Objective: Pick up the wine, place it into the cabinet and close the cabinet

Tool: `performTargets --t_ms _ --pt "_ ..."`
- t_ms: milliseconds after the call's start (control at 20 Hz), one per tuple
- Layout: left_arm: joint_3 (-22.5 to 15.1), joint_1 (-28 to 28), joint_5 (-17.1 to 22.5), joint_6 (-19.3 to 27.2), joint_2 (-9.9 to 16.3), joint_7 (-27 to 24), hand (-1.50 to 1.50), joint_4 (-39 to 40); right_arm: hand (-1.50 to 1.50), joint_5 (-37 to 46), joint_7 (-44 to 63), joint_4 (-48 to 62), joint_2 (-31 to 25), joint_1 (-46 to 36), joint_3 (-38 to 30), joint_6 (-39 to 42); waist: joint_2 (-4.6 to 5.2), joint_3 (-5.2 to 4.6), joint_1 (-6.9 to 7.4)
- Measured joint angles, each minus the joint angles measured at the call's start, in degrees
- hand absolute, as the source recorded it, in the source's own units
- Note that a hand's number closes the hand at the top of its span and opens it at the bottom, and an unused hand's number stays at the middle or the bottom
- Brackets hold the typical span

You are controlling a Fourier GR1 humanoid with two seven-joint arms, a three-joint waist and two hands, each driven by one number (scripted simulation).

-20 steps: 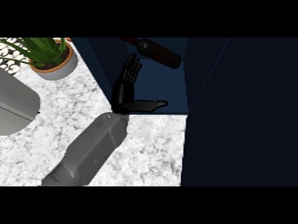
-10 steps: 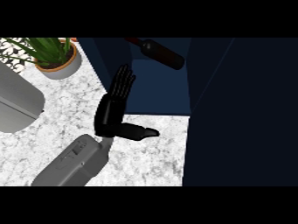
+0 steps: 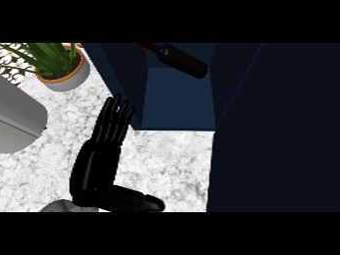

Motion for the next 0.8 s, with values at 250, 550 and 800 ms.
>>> performTargets --t_ms 250,550,800 --pt "1.36 6.88 -1.06 0.50 3.36 -0.23 -1.50 -6.94 1.50 0.68 0.19 -1.03 -3.73 1.44 2.76 5.54 0.03 -0.02 -0.05" --pt "5.07 15.69 -1.53 1.03 8.55 -1.01 -1.50 -14.56 1.50 -1.63 3.69 -4.89 -6.83 5.14 8.46 11.27 0.05 -0.02 0.00" --pt "10.61 24.24 0.45 -1.88 13.29 -2.96 -1.50 -20.22 1.50 -3.53 8.02 -6.02 -6.35 7.37 14.03 11.44 0.05 -0.04 0.25"
